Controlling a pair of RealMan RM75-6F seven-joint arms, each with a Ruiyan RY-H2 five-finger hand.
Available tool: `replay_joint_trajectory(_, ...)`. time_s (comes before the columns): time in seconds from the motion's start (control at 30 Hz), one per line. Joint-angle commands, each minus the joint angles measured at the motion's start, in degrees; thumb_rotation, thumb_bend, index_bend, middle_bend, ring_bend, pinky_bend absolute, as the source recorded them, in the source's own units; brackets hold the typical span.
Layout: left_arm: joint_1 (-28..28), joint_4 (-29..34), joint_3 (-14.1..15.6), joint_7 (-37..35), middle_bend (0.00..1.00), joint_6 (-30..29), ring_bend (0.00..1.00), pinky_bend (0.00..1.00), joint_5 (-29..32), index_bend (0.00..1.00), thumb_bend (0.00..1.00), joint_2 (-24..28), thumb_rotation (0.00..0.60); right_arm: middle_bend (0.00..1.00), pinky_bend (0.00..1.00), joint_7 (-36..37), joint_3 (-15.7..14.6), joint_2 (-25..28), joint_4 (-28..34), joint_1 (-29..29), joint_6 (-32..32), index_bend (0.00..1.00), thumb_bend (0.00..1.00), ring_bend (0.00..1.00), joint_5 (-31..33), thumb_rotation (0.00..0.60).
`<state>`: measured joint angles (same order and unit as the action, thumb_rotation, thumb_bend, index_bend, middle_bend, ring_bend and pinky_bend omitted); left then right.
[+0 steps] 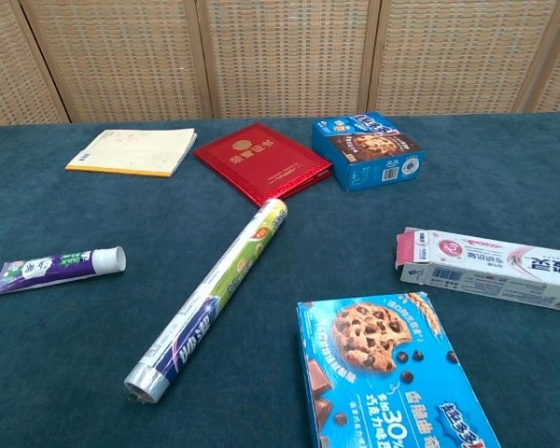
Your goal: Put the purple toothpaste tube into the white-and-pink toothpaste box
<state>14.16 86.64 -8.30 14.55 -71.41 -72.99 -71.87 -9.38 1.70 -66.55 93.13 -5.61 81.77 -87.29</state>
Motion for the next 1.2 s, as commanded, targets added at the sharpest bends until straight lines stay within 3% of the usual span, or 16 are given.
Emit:
replay_joint_trajectory(0.03,1.32,-0.86,-0.19,0.85,0.0,1.77,0.0,0.07,1.38,0.1,0.18,-1.06,0.6,0.0,0.0,0.06,-0.03,-0.06,-0.12,0.01,0.03,0.0,0.21,0.0,-0.02,0.6)
replay_joint_trajectory(0.37,4.16,-0.53,-0.16,2.93,0.1,4.91,0.03,0.12,2.78,0.29,0.18,-2.9,0.6,0.0,0.0,0.49,-0.06,-0.24,-0.46,-0.08,0.07,0.0,0.21,0.0,-0.18,0.6)
replay_joint_trajectory(0.83,6.61,-2.51,0.69,6.87,0.12,7.54,0.05,0.13,6.43,0.31,0.18,-7.06,0.6,0.0,0.0,1.01,0.11,-0.3,-0.37,-0.39,0.03,0.0,0.21,0.0,-0.25,0.6)
replay_joint_trajectory(1.2,9.15,-5.17,0.22,10.91,0.12,8.86,0.05,0.14,10.54,0.32,0.18,-13.47,0.6,0.0,0.0,0.77,-0.39,-0.68,-0.38,-0.73,-0.62,0.0,0.21,0.0,-0.8,0.6)
